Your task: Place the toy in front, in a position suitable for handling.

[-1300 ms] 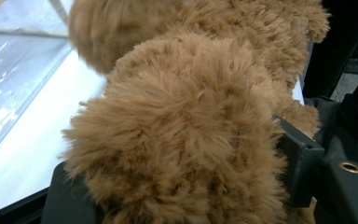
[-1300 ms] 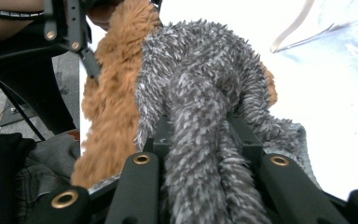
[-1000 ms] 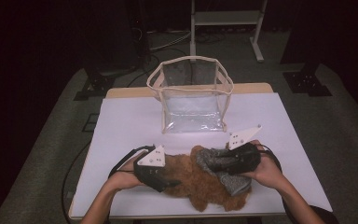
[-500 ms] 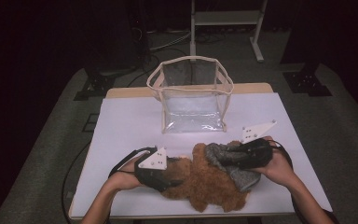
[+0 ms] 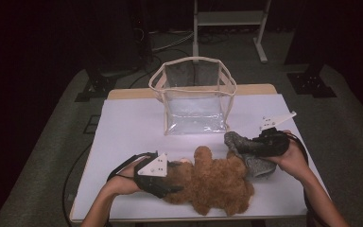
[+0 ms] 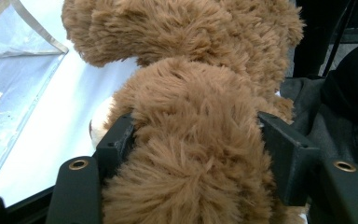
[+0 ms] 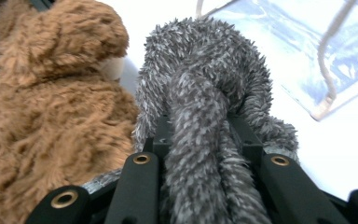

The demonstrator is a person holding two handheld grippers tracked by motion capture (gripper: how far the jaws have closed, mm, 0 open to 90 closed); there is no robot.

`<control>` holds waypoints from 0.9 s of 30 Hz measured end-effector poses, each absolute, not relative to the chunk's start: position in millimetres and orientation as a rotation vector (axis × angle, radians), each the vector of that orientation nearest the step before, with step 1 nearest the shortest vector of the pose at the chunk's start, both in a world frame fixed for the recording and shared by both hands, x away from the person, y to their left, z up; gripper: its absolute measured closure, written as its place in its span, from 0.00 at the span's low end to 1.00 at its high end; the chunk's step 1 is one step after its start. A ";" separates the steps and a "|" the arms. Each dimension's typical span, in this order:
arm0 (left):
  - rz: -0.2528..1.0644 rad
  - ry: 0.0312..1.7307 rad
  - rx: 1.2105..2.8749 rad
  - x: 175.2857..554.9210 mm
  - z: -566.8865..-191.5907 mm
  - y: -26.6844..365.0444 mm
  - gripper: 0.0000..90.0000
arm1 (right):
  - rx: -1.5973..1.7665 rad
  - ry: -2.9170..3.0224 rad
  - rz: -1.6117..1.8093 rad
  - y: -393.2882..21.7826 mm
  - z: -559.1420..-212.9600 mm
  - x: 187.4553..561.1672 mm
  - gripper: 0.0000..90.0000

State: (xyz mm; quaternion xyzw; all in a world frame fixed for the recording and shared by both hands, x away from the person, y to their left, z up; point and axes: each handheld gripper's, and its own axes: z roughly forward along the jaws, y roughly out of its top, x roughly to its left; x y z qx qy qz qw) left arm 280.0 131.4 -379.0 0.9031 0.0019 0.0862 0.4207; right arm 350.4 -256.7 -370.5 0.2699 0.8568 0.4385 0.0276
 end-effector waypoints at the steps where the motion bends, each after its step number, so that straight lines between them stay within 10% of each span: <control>1: 0.218 0.002 2.265 279.9 -378.7 131.5 0.39 | 0.840 2.645 1.357 -257.9 -371.1 349.8 0.76; 27: 0.251 0.004 2.288 283.4 -375.0 118.8 0.38 | 0.473 2.797 1.397 -164.0 -349.6 325.8 0.76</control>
